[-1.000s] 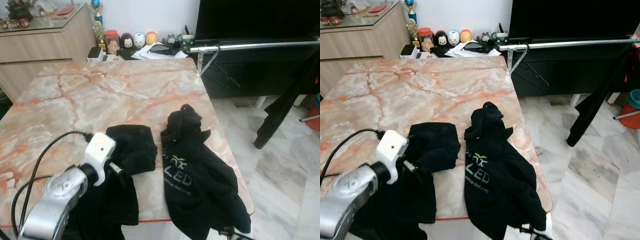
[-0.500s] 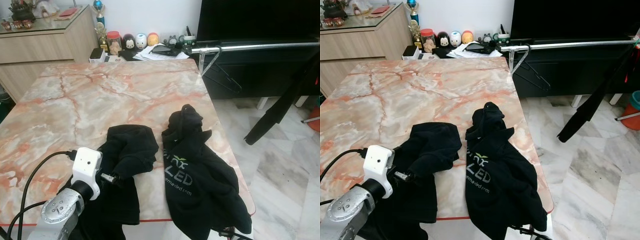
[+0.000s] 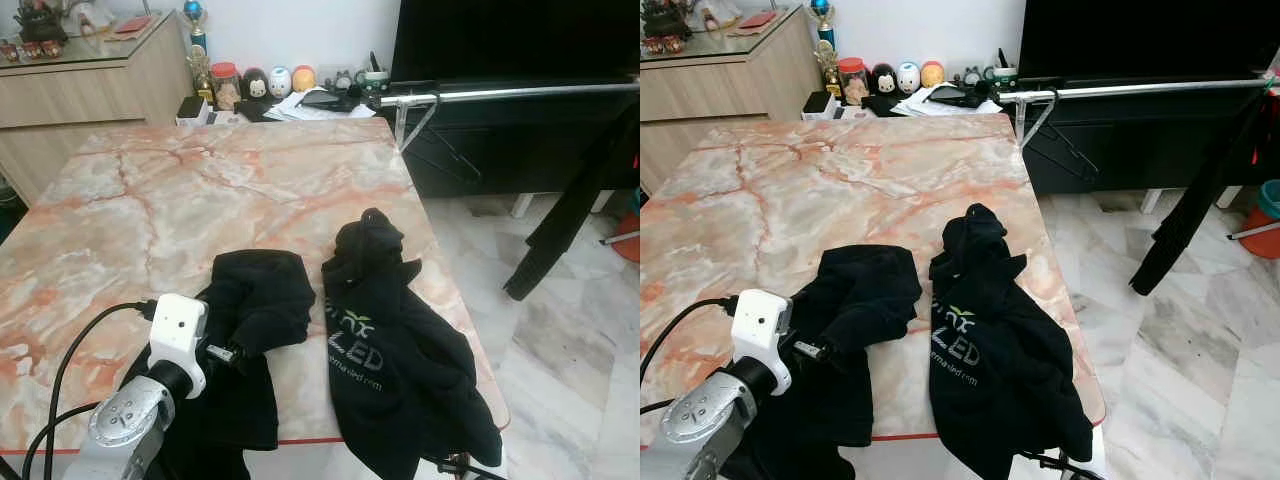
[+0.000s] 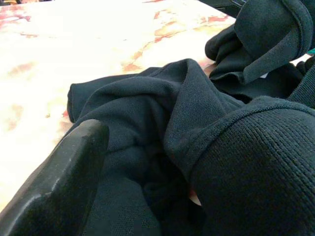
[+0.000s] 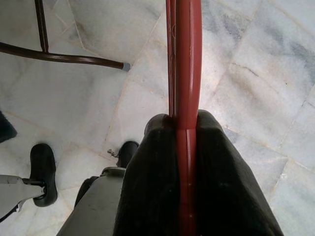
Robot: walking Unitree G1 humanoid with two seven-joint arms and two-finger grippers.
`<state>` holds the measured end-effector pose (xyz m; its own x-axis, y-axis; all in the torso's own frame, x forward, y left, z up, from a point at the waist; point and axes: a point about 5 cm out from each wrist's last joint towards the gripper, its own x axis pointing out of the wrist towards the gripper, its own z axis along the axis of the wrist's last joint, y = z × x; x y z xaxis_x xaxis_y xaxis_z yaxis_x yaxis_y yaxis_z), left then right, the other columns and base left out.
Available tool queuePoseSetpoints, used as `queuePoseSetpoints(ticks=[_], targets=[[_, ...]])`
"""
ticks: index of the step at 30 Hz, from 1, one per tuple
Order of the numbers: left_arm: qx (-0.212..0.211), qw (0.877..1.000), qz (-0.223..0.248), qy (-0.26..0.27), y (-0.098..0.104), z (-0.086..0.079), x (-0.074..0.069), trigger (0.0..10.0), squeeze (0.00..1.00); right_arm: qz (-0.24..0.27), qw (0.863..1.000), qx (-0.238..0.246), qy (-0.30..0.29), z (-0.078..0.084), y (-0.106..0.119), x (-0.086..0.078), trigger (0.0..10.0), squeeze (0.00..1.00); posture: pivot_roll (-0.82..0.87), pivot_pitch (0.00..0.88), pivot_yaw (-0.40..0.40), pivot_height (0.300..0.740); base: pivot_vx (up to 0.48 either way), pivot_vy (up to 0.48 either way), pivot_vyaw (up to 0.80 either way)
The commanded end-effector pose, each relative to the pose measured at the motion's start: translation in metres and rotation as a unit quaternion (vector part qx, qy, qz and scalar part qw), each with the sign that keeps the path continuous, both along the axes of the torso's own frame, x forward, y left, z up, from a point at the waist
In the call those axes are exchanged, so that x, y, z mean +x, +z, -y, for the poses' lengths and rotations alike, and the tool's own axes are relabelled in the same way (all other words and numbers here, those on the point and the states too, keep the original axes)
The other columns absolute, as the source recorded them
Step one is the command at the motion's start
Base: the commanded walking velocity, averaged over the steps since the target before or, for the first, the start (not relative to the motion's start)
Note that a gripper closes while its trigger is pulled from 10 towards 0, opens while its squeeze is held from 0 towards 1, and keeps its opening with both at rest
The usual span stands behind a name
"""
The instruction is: Hang hanger
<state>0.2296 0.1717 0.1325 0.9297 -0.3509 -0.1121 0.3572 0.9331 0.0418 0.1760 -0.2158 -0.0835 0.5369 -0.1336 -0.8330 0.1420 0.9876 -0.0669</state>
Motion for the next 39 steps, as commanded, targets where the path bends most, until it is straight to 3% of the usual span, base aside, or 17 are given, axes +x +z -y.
queuePoseSetpoints(ticks=[1, 6, 39], targets=[[-0.004, 1.000, 0.016, -0.007, 0.0064, 0.0022, 0.0023, 10.0, 0.00, 0.004, 1.000, 0.001, -0.003, 0.0000, 0.0003, 0.0004, 10.0, 0.00, 0.19, 0.000, 0.019, 0.740, 0.000, 0.000, 0.00], [-0.002, 1.000, 0.016, -0.008, 0.0066, 0.0023, 0.0024, 10.0, 0.00, 0.004, 1.000, 0.001, -0.003, 0.0000, 0.0004, 0.0005, 10.0, 0.00, 0.19, 0.000, 0.019, 0.740, 0.000, 0.000, 0.00], [0.002, 1.000, 0.015, -0.022, 0.0066, 0.0061, 0.0026, 10.0, 0.00, 0.004, 1.000, 0.001, -0.004, 0.0007, 0.0006, 0.0007, 10.0, 0.00, 0.20, 0.000, 0.015, 0.740, -0.271, 0.000, 0.00]])
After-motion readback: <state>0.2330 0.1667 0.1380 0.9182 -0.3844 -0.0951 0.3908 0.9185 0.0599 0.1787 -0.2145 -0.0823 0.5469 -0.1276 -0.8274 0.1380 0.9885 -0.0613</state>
